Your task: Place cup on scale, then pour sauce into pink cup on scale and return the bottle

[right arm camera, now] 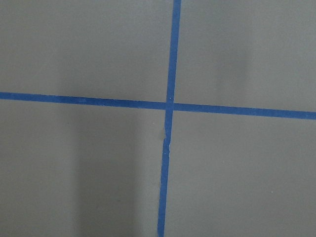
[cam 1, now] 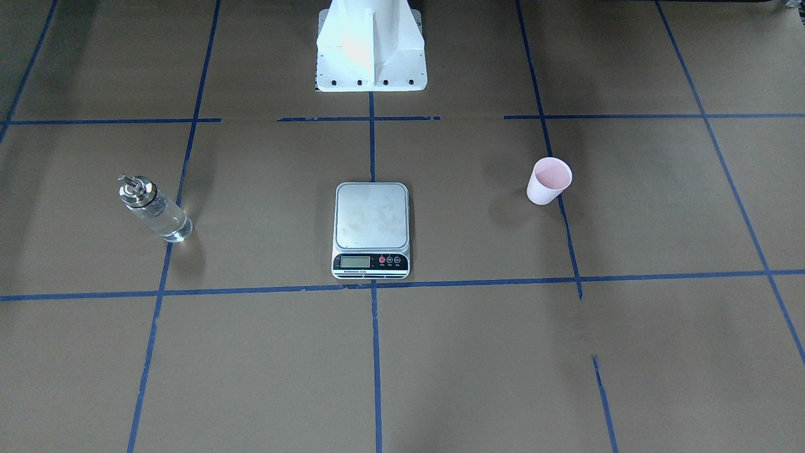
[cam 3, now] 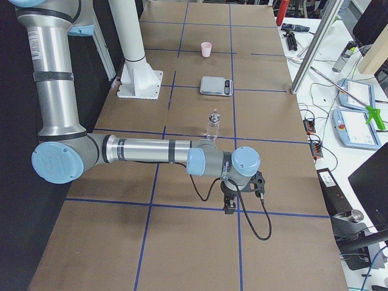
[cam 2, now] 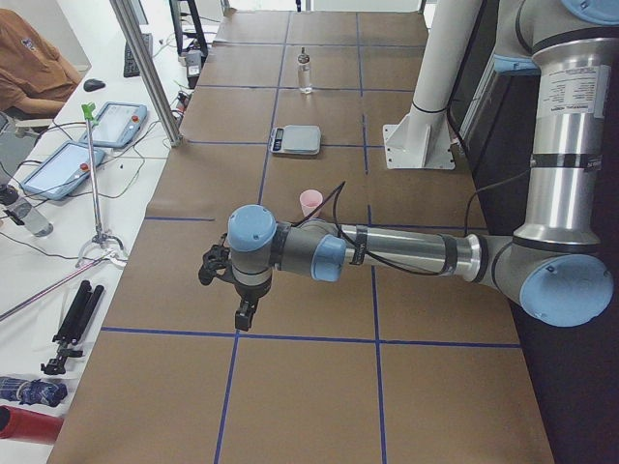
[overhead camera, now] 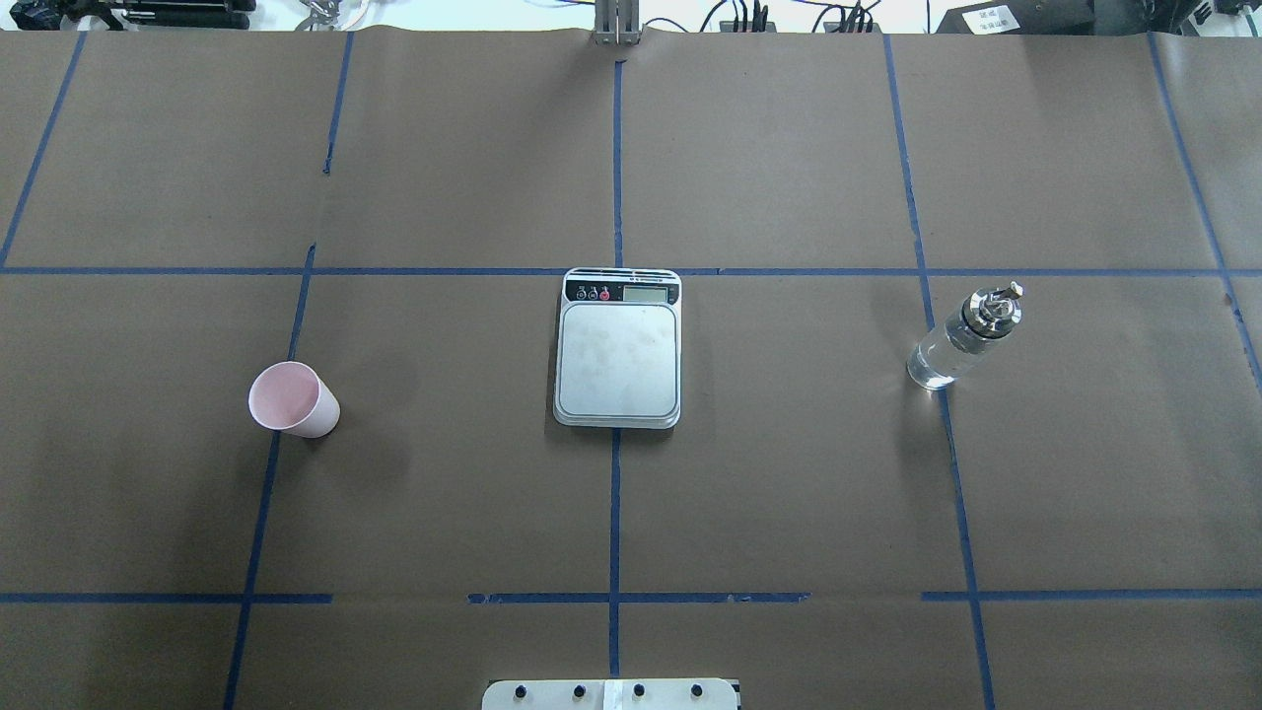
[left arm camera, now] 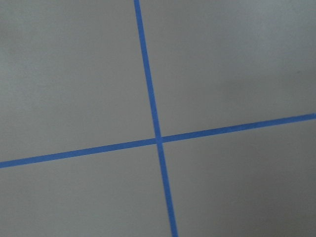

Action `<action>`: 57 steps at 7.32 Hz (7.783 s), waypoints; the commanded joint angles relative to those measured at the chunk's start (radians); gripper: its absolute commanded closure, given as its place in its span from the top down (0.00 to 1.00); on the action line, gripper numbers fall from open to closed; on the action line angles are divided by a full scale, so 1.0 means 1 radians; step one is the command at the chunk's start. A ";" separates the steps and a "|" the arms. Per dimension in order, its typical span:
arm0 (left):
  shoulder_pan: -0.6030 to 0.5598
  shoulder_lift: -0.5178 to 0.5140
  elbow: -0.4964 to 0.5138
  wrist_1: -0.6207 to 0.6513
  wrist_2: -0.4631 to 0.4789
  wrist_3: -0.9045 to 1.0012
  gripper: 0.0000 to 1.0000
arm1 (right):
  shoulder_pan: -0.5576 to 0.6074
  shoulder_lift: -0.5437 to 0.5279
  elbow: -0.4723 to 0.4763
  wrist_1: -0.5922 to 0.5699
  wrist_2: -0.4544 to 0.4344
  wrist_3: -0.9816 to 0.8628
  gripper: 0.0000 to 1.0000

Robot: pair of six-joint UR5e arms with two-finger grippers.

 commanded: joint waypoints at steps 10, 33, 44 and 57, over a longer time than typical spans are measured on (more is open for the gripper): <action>0.545 -0.013 -0.313 -0.280 -0.036 -0.944 1.00 | -0.029 -0.058 -0.022 0.205 0.173 0.006 1.00; 0.948 -0.685 -0.086 0.180 0.227 -1.334 0.00 | -0.065 -0.061 -0.024 0.218 0.169 0.005 1.00; 0.996 -0.869 0.128 0.124 0.356 -1.355 0.00 | -0.069 -0.080 -0.024 0.252 0.169 0.005 1.00; 0.905 -0.644 -0.243 0.096 0.366 -1.349 0.55 | -0.136 -0.084 0.047 0.255 0.169 0.009 1.00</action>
